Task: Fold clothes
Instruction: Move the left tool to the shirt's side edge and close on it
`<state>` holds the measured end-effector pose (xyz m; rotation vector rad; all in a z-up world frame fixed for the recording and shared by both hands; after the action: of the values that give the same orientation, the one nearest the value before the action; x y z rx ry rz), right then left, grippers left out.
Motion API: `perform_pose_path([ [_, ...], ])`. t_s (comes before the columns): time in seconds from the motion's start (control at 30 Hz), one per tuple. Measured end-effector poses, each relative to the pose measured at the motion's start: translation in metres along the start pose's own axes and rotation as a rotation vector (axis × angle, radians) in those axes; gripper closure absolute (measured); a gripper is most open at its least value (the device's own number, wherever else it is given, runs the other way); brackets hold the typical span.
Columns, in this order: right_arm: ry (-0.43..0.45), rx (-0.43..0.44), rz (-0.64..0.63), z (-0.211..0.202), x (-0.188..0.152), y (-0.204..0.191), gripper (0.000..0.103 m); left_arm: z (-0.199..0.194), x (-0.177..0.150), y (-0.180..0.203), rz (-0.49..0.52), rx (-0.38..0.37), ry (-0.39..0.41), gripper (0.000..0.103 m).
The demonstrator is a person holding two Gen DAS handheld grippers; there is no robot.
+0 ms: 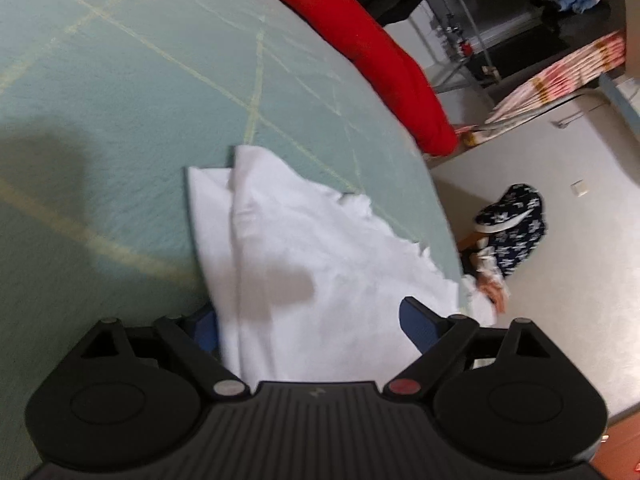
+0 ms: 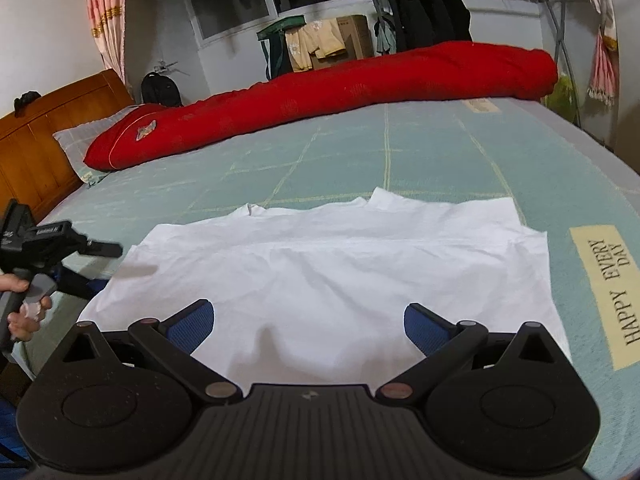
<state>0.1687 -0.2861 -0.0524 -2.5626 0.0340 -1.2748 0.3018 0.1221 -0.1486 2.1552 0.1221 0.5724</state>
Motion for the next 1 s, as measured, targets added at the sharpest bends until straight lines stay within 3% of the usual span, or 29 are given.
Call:
perform_pose_path([
  [0.3,-0.040,0.054,-0.044,0.010,-0.006,-0.014,0.000,-0.024,-0.031,0.001,0.034,-0.089,-0.085,0.010],
  [0.7,-0.047,0.138,-0.002,0.018,-0.001,-0.033,0.000,0.015,0.006,-0.004,-0.005,-0.119,-0.067,0.009],
  [1.0,-0.041,0.197,-0.033,0.016,0.003,-0.050,0.000,-0.002,-0.022,-0.001,0.091,-0.171,-0.134,0.011],
])
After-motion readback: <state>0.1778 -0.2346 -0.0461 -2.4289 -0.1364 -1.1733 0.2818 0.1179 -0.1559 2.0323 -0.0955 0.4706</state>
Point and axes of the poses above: each gripper's, at about its wrist camera, not at the fingertips, and z roughly the way its jaws point, y to its right, x to its top, the point moved 5 cm from there along z, roughly the way its jaws point
